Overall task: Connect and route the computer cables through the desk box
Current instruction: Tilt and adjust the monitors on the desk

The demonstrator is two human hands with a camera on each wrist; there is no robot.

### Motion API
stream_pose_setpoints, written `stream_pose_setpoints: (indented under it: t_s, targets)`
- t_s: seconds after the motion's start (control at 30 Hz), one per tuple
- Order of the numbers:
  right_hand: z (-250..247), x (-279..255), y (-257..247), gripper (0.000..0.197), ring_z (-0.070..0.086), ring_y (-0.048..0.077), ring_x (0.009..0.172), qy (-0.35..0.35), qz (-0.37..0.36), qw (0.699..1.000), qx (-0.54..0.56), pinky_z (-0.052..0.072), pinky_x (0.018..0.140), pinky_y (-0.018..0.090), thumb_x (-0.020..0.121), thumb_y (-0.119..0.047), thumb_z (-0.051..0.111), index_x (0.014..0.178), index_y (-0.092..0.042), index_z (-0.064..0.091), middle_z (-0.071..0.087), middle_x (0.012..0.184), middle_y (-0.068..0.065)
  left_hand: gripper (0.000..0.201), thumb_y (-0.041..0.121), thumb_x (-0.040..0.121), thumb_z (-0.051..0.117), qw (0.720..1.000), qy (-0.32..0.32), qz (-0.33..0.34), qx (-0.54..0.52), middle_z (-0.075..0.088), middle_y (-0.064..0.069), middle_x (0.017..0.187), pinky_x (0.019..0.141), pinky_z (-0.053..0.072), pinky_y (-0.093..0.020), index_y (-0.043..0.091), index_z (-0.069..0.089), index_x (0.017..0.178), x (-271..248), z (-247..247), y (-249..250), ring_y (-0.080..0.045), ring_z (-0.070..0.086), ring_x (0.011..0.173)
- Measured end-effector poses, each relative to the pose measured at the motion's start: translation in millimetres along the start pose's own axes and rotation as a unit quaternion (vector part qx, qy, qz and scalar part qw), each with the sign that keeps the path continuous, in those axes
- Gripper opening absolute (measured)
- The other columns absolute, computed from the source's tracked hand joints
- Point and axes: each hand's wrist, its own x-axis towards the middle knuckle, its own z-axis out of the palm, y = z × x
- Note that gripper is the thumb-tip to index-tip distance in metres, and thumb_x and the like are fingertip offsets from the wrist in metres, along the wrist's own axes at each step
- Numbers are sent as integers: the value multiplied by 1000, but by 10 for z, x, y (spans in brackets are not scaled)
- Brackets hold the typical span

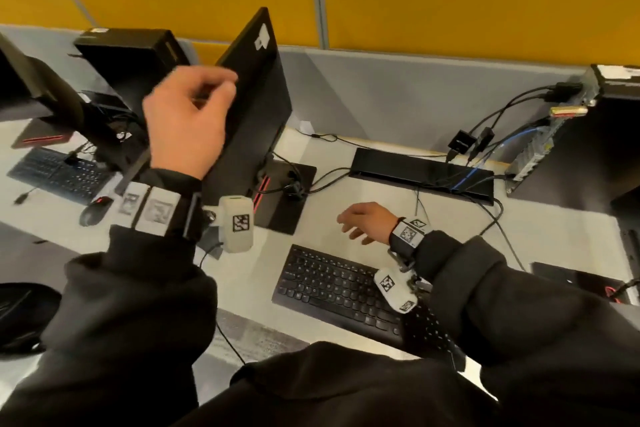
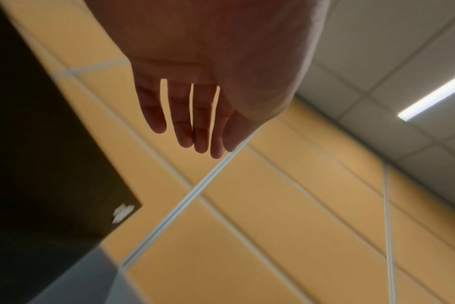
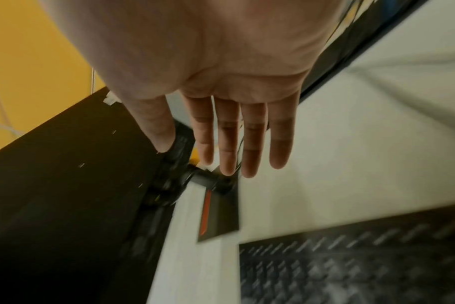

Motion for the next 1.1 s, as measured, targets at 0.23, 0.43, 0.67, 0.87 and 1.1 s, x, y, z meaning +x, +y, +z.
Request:
stream_pose_setpoints:
  t_s: [0.23,0.43,0.67,0.87,1.1]
  targets:
    - [1097,491,-564,49,58,35,120,-138,121,977,109,45,103,48,105,-42,46,140,-7,46,57,139,19,35,29,92,68,992,-24,-45,112,64,1,126,98,37,-10,23,70,126,-147,-793,-361,-9,59,116]
    - [1975,804,-645,64,56,32,111,-132,181,947,231,43,96,47,104,-55,38,145,-5,43,53,144,21,47,13,93,69,984,-114,-78,116,59,-2,134,98,35,-20,13,58,138,-593,-878,-717,-18,53,123]
    - [2405,928,-872,66,57,44,121,-89,191,858,469,41,108,59,100,-64,41,125,-5,57,61,126,20,44,9,96,64,992,-106,-74,-4,55,14,126,86,29,6,16,56,140,-681,-820,-617,12,47,101]
    - [2166,725,-729,67,65,48,110,-52,190,856,478,50,89,54,98,-62,45,126,-3,61,66,126,25,53,25,101,59,967,-196,-106,-124,51,22,143,90,38,4,34,43,151,-608,-762,-472,13,49,124]
    - [1306,367,-173,63,66,33,78,16,201,894,399,51,71,38,99,-58,32,112,-6,65,71,97,24,34,33,103,58,973,-193,0,-123,61,13,137,105,38,-13,28,61,137,-57,-448,-694,1,53,127]
